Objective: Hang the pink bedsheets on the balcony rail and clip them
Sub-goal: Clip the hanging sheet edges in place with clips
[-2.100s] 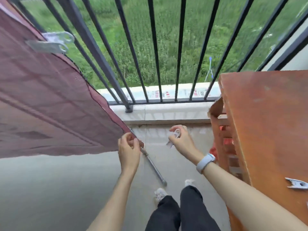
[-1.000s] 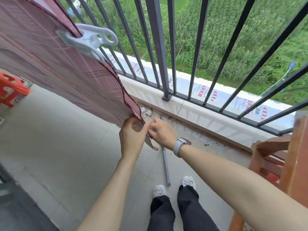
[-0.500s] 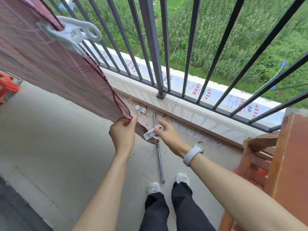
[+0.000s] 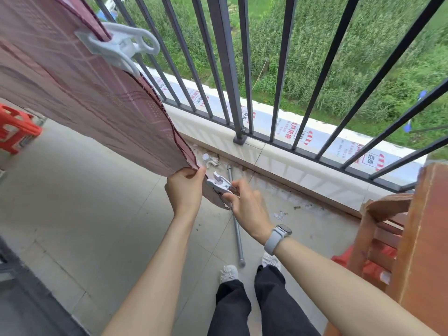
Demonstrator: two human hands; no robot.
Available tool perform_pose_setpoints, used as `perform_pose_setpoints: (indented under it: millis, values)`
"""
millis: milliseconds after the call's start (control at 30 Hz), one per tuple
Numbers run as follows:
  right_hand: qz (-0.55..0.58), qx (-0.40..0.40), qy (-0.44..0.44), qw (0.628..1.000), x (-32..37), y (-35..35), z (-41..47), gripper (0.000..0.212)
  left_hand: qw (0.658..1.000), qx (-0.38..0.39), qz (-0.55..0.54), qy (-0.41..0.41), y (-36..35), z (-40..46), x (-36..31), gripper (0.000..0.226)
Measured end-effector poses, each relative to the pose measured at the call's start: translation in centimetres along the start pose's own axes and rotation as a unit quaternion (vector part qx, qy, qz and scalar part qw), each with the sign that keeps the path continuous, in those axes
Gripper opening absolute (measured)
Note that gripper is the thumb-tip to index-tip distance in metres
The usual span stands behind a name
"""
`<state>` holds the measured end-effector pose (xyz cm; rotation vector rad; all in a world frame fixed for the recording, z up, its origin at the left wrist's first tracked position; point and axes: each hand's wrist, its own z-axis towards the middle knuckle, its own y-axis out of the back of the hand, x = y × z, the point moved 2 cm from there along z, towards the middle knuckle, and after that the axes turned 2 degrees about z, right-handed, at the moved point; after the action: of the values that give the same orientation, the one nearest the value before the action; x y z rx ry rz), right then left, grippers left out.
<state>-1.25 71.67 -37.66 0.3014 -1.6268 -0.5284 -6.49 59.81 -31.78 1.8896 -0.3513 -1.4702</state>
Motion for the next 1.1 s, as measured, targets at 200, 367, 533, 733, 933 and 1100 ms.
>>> perform_pose_setpoints:
  millis: [200, 367, 533, 733, 933, 1100]
  values:
    - [-0.076, -0.005, 0.033, 0.997, 0.5, -2.2, 1.5, 0.020, 1.000, 0.018, -0.012, 0.019, 0.0, -0.1, -0.4, 0.023]
    - [-0.111, 0.023, 0.007, 0.994, -0.1, -2.9, 2.7, 0.025, 0.999, 0.043, -0.024, 0.022, 0.4, 0.3, 0.2, 0.023]
    - [-0.044, 0.064, -0.028, 0.997, -0.7, -3.0, 2.0, 0.052, 0.995, 0.088, -0.024, -0.029, 0.7, 0.1, 0.8, 0.013]
    - [-0.076, 0.018, -0.054, 0.995, -2.7, -1.5, -3.1, 0.056, 0.979, 0.150, 0.033, -0.137, 0.1, -3.4, 5.6, 0.038]
    - [-0.082, -0.076, -0.211, 0.971, -7.1, 0.3, -15.4, 0.046, 0.869, 0.316, 0.170, -0.340, -3.1, -10.8, 9.2, 0.039]
    - [-0.070, -0.222, -0.337, 0.912, -9.2, 3.9, -26.9, 0.035, 0.731, 0.463, 0.223, -0.449, -7.4, -20.4, 8.5, 0.047]
